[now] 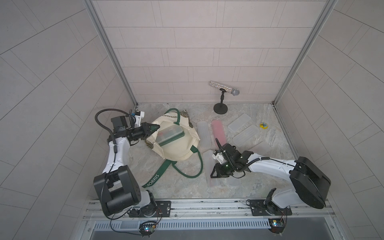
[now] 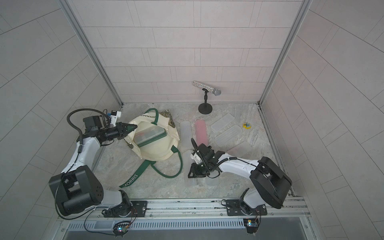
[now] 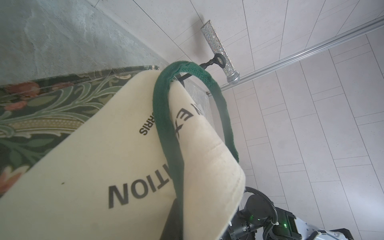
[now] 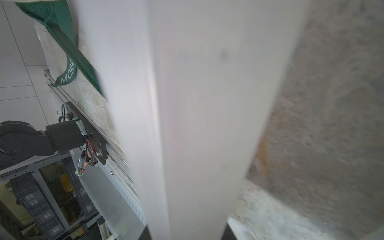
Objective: Take out the pencil case from the canvas bag
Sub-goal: Place the pencil case at the center of the board.
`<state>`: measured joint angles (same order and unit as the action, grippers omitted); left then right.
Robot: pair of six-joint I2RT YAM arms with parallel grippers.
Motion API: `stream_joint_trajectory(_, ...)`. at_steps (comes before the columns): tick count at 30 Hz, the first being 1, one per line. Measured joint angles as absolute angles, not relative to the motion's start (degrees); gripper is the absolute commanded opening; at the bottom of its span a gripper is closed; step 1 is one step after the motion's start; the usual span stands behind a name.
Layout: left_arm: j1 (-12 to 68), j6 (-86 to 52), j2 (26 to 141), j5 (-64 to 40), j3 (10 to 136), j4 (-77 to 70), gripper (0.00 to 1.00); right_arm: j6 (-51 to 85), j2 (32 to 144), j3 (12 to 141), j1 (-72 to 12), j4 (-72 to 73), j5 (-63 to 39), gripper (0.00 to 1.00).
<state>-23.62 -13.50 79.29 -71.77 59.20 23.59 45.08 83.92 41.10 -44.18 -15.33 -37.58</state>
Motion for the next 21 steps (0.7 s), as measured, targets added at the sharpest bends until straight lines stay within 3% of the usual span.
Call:
stream_joint_trajectory(9, -23.62, -13.5, 79.26, -71.79, 59.16, 23.46, 0.0, 45.47, 87.77, 41.47, -42.65, -13.61, -36.73, 0.49)
stream_joint_trajectory(21, -23.62, -13.5, 79.26, -71.92, 58.96, 23.27, 0.0, 38.72, 87.74, 52.75, -45.43, -30.28, -18.22, 0.72)
